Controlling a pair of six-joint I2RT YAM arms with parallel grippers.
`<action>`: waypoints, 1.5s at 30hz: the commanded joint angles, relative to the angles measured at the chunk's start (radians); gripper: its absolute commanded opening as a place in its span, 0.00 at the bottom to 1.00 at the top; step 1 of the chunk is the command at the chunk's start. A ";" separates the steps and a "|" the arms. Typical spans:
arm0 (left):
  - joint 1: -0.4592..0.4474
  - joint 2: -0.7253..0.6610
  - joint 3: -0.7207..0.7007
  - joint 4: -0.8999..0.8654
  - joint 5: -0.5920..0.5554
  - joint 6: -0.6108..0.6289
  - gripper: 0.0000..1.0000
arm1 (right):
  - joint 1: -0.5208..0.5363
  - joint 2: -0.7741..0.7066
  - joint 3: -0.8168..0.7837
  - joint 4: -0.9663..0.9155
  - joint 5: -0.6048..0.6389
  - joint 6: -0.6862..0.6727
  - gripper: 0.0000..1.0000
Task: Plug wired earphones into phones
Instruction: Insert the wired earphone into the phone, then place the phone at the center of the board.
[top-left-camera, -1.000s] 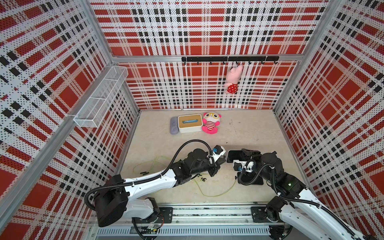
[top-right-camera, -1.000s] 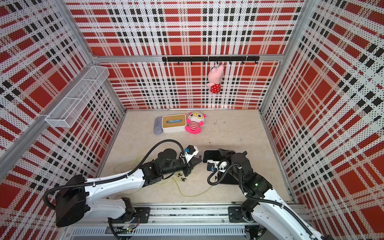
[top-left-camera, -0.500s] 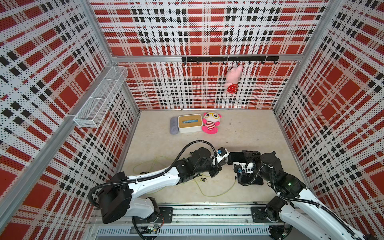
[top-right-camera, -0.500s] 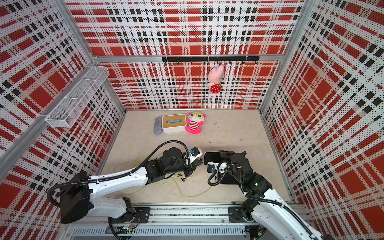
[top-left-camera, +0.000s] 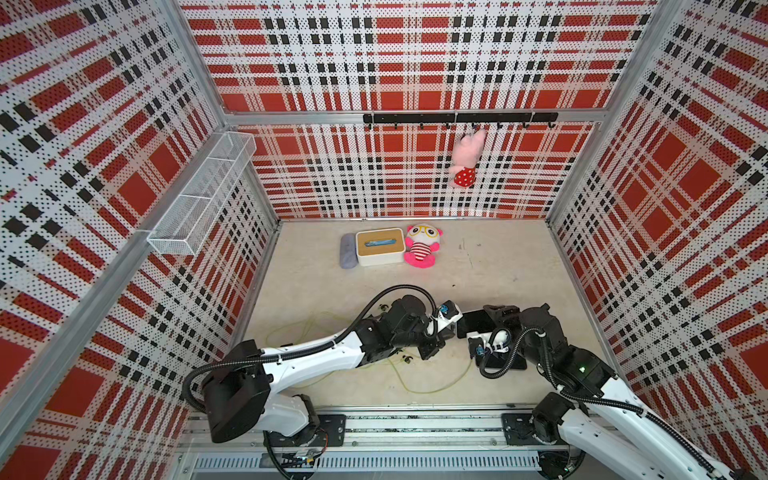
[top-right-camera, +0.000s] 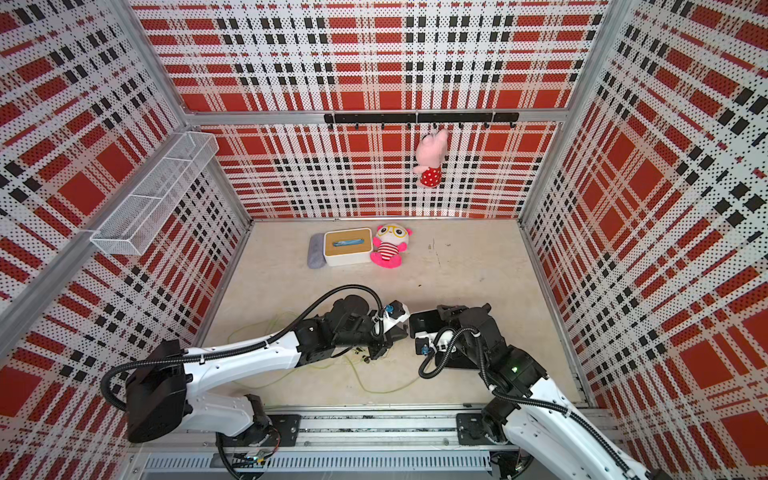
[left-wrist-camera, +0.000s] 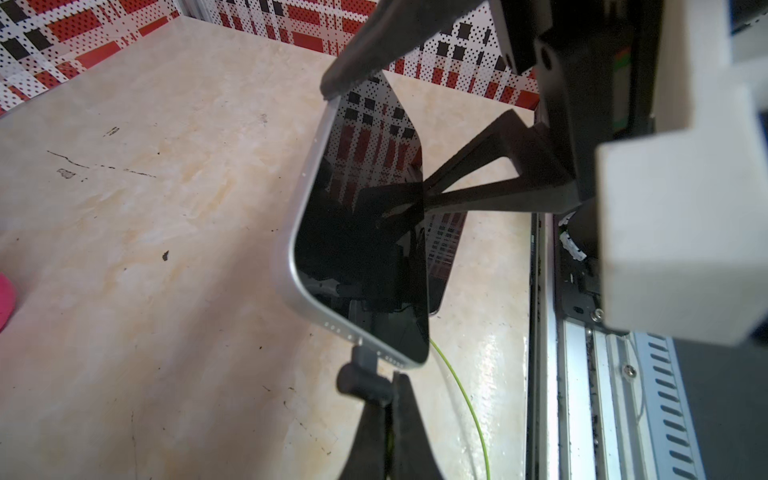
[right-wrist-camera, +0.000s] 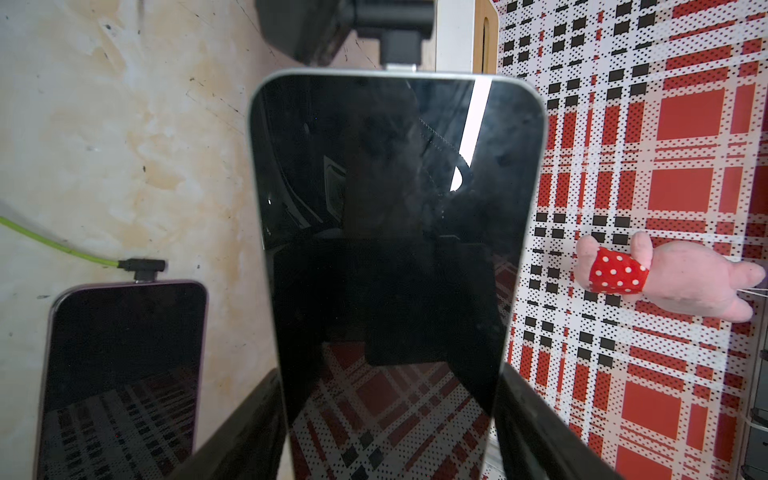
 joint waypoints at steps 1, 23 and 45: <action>-0.008 0.018 0.039 0.008 0.036 0.011 0.00 | 0.020 -0.015 0.029 0.022 -0.034 -0.022 0.45; 0.039 -0.199 -0.216 0.288 -0.038 -0.094 0.93 | -0.240 0.250 0.098 0.008 -0.179 0.024 0.42; 0.303 -0.552 -0.475 0.508 -0.306 -0.311 0.98 | -0.549 0.995 0.256 0.078 -0.374 0.004 0.59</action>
